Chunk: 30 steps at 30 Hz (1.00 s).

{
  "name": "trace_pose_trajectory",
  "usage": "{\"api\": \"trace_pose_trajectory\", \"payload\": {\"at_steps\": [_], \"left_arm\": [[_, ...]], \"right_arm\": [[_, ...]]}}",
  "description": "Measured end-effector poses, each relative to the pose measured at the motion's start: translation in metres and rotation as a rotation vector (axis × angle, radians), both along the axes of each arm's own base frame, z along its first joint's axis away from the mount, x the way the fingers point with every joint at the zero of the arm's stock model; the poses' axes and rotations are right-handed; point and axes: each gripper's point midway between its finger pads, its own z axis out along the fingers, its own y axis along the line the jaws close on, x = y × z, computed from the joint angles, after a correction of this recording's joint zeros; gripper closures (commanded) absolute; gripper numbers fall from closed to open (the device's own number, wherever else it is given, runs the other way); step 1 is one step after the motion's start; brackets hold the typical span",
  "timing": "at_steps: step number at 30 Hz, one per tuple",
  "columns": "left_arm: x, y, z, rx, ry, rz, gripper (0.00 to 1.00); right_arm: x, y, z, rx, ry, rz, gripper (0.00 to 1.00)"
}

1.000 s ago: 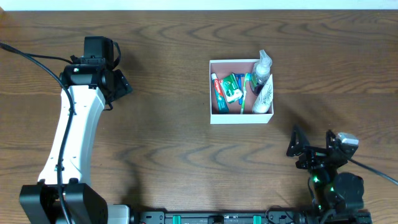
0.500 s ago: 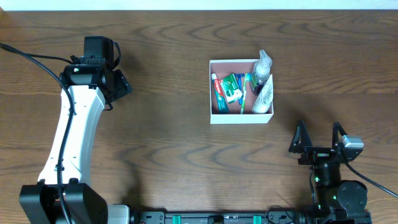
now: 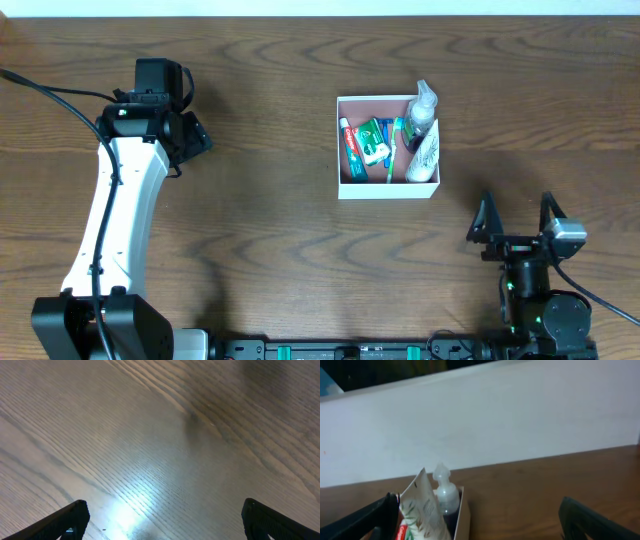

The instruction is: Pack container

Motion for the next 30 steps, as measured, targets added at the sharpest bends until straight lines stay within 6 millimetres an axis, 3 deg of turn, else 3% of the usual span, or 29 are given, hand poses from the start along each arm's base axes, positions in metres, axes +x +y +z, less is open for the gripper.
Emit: {"api": "trace_pose_trajectory", "payload": {"at_steps": [4, 12, 24, 30], "left_arm": [[0.000, 0.000, 0.000, 0.000, 0.000, 0.000, 0.02], [0.000, 0.000, 0.000, 0.000, 0.000, 0.000, 0.02], [0.000, 0.000, 0.000, 0.000, 0.000, 0.000, 0.02], [0.000, 0.000, 0.000, 0.000, 0.000, 0.000, 0.02]], "right_arm": [[0.002, 0.001, -0.007, -0.001, 0.010, 0.005, 0.01], [0.001, 0.001, 0.008, -0.046, -0.075, 0.001, 0.01], [0.007, 0.003, -0.009, -0.065, -0.106, 0.005, 0.01], [0.005, 0.003, -0.001, -0.093, -0.144, -0.002, 0.01]]}}
